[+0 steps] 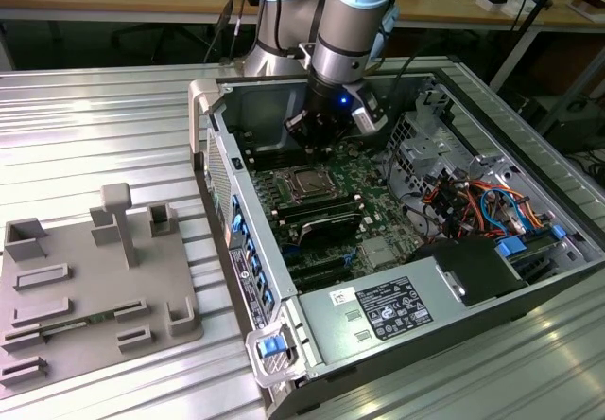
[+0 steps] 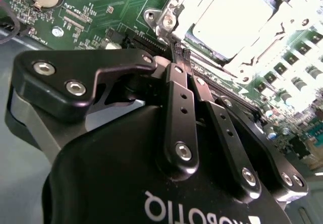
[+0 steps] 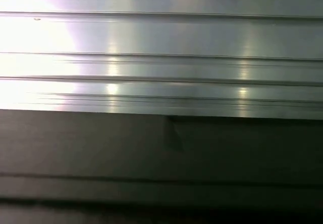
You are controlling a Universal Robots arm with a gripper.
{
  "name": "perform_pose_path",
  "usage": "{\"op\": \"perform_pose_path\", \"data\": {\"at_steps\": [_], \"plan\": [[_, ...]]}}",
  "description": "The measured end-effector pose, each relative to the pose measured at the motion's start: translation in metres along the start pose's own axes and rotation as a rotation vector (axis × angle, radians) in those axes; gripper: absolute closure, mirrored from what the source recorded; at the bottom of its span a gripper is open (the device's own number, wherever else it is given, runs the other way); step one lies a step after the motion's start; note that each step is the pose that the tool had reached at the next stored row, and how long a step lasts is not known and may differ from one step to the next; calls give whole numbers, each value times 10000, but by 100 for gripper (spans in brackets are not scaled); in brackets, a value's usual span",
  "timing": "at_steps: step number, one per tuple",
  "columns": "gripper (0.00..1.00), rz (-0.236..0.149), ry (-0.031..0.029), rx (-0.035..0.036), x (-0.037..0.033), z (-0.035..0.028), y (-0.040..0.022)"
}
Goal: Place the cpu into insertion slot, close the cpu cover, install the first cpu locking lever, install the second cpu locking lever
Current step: 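Install the first cpu locking lever, then install the second cpu locking lever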
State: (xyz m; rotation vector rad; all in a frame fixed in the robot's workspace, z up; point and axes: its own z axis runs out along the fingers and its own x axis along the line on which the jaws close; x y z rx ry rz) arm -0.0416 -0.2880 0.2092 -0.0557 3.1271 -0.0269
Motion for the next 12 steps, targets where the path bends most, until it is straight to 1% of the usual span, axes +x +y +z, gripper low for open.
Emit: {"op": "perform_pose_path", "data": {"at_steps": [2,4,5,12], "plan": [[89,1,0,0,1,-19,-8],[89,2,0,1,2,-24,-52],[89,3,-1,-1,2,-23,-58],[89,5,0,0,2,-23,-60]]}}
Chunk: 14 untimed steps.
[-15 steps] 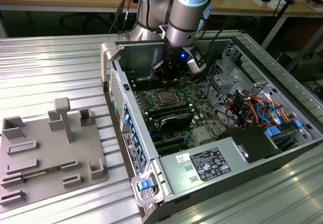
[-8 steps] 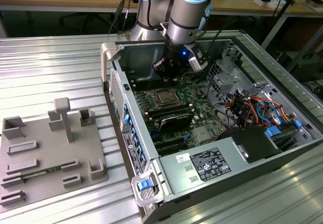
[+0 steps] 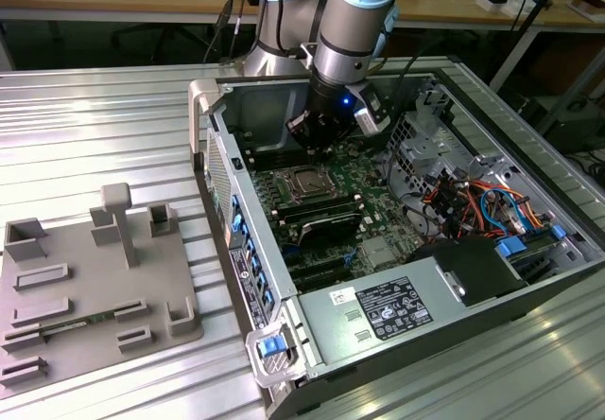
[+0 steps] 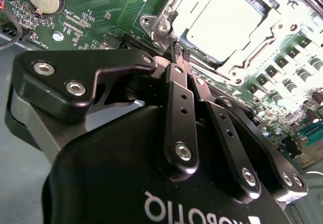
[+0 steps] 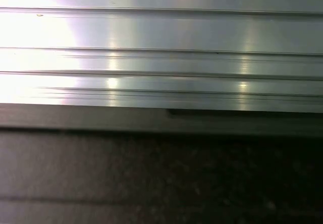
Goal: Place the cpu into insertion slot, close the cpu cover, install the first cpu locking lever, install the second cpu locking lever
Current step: 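Install the second cpu locking lever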
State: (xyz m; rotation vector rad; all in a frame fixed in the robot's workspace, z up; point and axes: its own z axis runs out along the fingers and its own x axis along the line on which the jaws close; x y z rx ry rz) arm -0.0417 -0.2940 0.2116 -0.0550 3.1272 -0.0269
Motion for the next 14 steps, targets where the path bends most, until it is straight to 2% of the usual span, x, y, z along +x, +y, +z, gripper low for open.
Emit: {"op": "perform_pose_path", "data": {"at_steps": [8,12,14], "plan": [[89,-1,1,-9,0,-2,-1],[89,-1,0,-19,-1,-82,-4],[89,-2,-2,-21,-1,-87,-17]]}}
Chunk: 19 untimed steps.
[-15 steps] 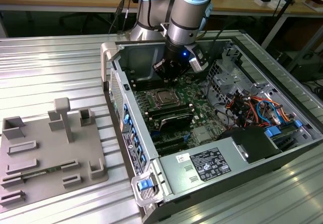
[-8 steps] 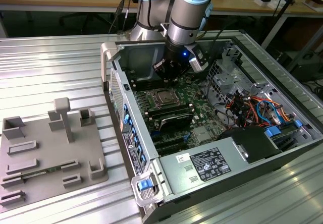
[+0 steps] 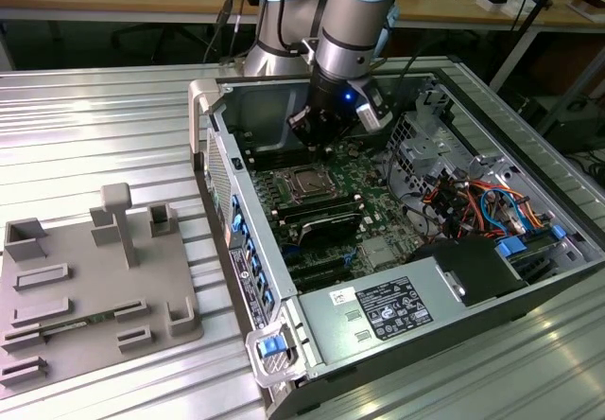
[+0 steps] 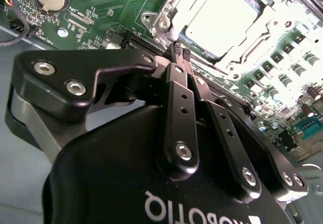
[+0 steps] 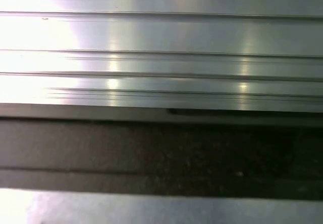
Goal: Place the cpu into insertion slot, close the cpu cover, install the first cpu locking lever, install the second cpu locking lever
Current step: 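Install the second cpu locking lever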
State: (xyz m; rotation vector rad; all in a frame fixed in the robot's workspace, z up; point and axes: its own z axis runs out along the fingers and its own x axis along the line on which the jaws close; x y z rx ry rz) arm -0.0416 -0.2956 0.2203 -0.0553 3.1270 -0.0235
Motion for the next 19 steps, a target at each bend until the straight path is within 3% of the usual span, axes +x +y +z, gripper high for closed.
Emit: {"op": "perform_pose_path", "data": {"at_steps": [8,19], "plan": [[89,2,1,-2,6,1,-144],[89,1,10,-6,-40,2,-177]]}}
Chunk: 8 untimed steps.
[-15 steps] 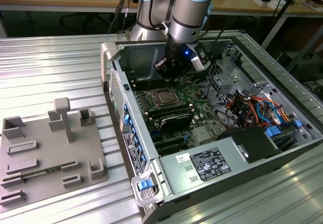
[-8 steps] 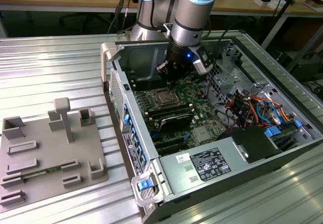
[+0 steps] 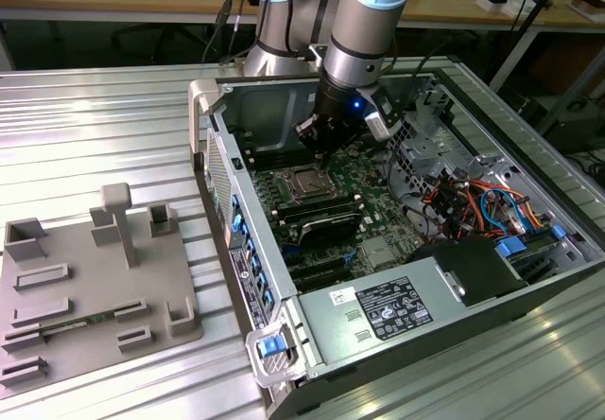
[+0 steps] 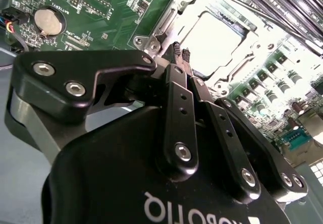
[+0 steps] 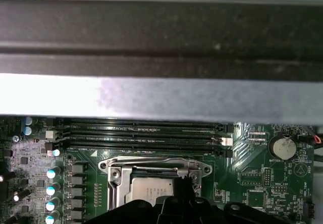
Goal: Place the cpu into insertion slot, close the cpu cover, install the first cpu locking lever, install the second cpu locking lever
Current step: 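Install the second cpu locking lever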
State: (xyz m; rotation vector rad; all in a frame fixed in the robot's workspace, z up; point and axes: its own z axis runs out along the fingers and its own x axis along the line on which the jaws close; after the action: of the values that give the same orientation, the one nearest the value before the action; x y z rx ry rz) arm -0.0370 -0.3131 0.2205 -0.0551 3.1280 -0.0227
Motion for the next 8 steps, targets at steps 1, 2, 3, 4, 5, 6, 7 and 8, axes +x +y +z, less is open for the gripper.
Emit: {"op": "perform_pose_path", "data": {"at_steps": [1,2,3,4,5,6,7,8], "plan": [[89,0,0,0,-6,0,0],[89,0,1,-1,-10,0,-1],[89,0,1,-1,-14,0,-1],[89,1,1,-1,-14,0,-1],[89,1,0,0,-14,0,-1],[89,1,1,-1,-14,0,-1],[89,1,0,-1,-15,1,-1],[89,1,1,0,-15,0,-1]]}}
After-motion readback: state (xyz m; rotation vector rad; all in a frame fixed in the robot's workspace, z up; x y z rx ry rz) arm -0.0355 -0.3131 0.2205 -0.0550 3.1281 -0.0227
